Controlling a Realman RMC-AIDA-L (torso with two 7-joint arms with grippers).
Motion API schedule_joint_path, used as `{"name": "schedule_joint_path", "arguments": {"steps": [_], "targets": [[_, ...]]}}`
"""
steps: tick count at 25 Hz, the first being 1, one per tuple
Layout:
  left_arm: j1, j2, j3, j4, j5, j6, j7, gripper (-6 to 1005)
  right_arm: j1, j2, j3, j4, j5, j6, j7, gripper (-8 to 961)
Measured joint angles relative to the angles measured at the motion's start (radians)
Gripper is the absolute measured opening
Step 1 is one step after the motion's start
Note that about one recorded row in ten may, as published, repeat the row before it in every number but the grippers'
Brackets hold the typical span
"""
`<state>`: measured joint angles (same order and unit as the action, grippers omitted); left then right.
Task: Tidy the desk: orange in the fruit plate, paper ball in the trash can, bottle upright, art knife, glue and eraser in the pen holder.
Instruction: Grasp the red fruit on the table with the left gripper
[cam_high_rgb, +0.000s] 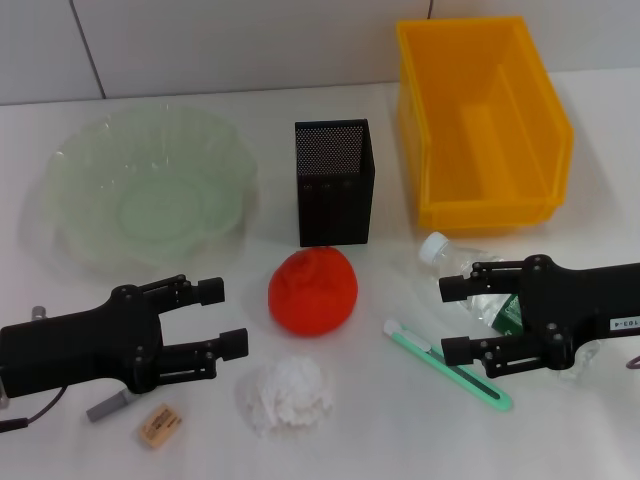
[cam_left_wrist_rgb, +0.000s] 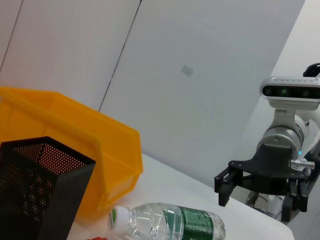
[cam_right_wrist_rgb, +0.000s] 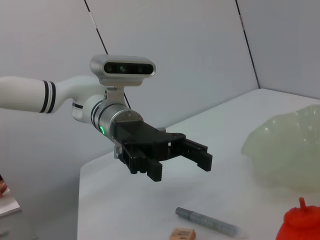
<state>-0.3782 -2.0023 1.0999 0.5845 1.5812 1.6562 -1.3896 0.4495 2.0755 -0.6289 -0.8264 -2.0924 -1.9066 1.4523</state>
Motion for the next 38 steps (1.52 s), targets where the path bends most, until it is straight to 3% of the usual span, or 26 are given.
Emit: {"name": "schedule_joint_path", "arguments": {"steps": [19,23,28,38], "targets": [[-0.002,-0.003,0.000,0.000,0.000,-0.004,0.006,829,-0.002,0.000,-0.001,0.018,0.000,0.025,-0.003,797],[-0.006,-0.016,-0.006,0.006,-0.002,-0.024,0.026,829,-0.022,-0.001,0.001,0.011,0.001,0.025,-0.041,797],[-0.059,-0.052,-0.026,0.010,-0.001,-0.129,0.059,828,-0.044,-0.006,0.003,0.005,0.002,0.016,-0.044,797],[-0.120,-0.071,0.106,0.000,-0.005,-0.334,0.158,825,-0.089,-0.002,0.018,-0.012,0.002,0.015,-0.047,798]]}}
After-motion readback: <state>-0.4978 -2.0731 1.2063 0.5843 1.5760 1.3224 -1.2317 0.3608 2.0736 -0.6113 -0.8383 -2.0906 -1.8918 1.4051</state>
